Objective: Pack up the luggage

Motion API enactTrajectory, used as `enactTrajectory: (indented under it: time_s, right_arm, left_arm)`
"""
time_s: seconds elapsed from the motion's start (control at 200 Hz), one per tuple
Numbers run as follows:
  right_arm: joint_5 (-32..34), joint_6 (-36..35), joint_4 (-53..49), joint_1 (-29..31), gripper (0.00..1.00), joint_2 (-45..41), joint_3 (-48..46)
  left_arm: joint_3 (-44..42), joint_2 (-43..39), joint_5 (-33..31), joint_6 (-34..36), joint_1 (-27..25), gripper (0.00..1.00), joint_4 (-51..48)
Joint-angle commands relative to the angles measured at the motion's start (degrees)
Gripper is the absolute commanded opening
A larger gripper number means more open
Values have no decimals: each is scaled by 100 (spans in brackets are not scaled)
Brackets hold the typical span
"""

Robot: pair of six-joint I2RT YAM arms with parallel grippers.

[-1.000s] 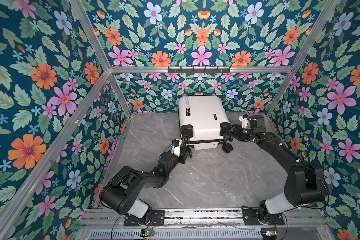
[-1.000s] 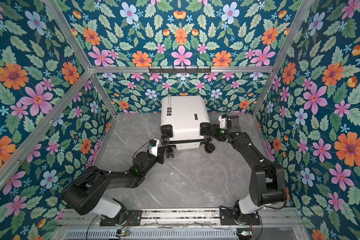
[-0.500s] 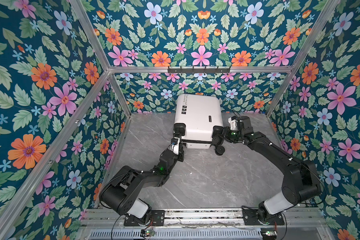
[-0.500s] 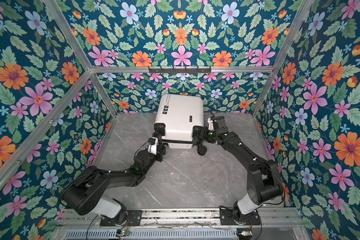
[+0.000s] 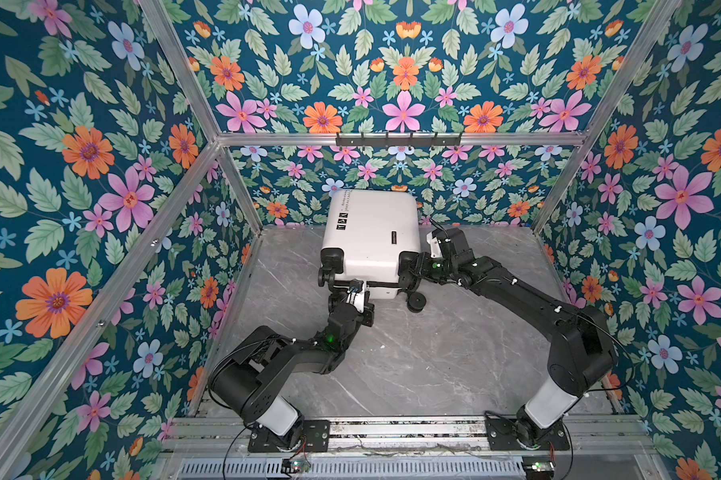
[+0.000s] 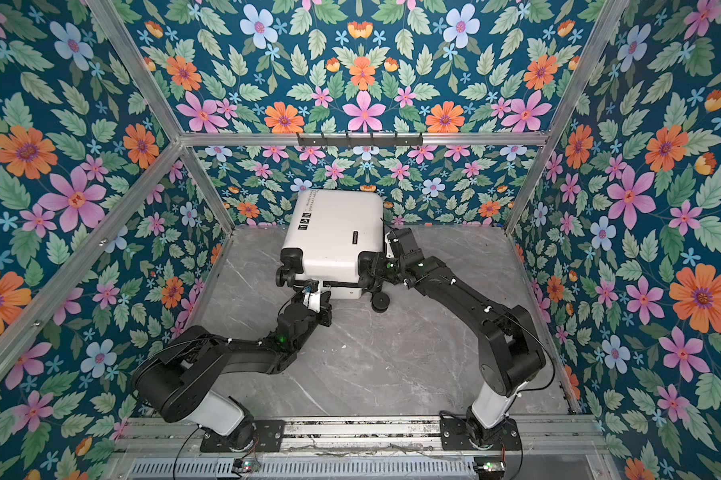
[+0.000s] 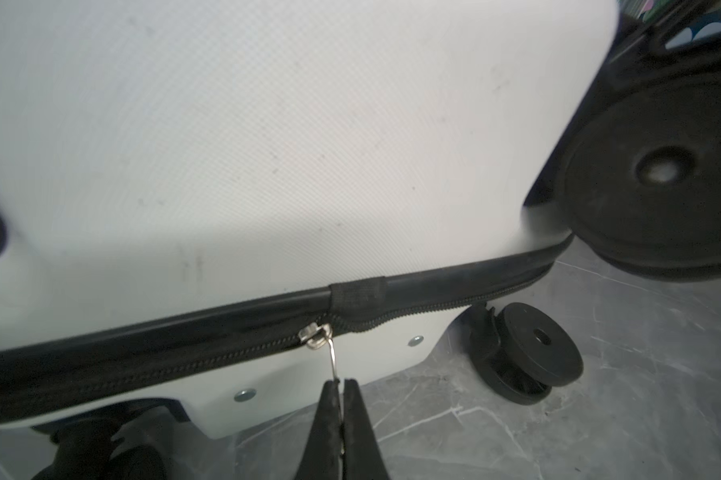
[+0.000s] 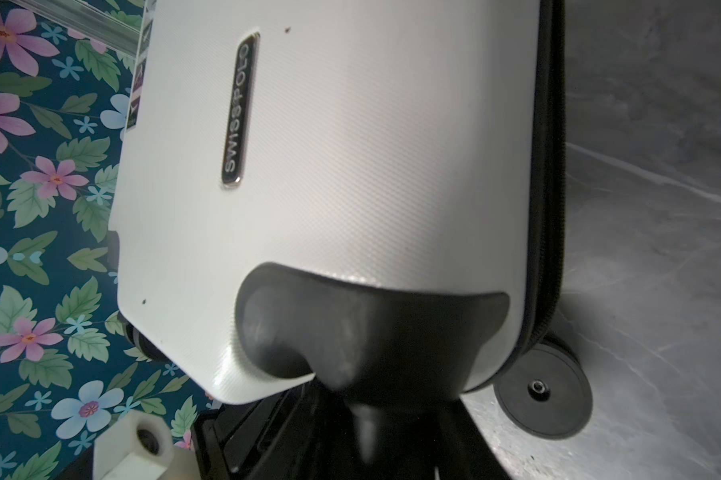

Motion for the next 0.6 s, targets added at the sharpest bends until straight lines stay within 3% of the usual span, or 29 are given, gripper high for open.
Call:
enactTrajectory:
  time_s: [0.0,0.375,0.595]
  right_arm:
    - [-1374,-236,301,394,28,138,118]
    - [-1336,-10,368,1037,27,568,416]
    - [-1123,-105,101,919,33,326,427]
  left_arm:
    - [129,91,1476,1,-209,0,666]
    - [608,666,1311,-288,-813,0,1301]
    - [-13,289,718,-439,-805,0,1533]
